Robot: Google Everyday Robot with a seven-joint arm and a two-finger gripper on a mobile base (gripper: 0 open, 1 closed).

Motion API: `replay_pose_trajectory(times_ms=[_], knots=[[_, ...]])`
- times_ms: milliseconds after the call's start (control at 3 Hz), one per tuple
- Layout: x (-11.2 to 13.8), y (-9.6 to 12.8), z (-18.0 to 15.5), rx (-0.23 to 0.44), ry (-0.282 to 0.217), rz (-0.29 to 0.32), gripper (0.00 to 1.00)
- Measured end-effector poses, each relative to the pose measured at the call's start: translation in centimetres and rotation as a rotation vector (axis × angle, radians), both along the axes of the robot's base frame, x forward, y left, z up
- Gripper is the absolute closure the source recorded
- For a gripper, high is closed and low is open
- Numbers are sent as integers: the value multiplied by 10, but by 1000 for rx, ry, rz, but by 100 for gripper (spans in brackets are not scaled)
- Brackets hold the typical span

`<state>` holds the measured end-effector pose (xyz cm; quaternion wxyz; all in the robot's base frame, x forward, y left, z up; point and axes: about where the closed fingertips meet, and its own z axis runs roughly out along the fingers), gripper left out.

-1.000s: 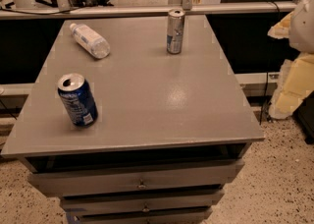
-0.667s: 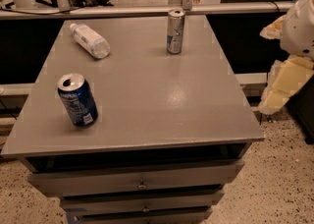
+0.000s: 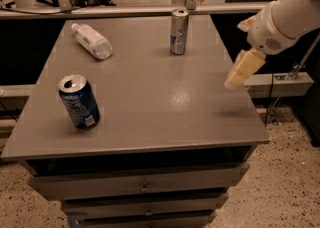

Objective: Knock redbull can over

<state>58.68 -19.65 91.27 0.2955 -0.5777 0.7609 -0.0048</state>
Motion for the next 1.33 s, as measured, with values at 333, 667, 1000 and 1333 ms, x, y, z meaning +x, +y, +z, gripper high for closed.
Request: replay_pose_trajectory(times_ms=[333, 667, 1000, 1333], knots=[[55, 16, -7, 140, -36, -35, 0], [96, 45, -5, 311, -54, -64, 0], [128, 73, -4, 514, -39, -97, 0], [146, 100, -15, 696, 10, -107, 0]])
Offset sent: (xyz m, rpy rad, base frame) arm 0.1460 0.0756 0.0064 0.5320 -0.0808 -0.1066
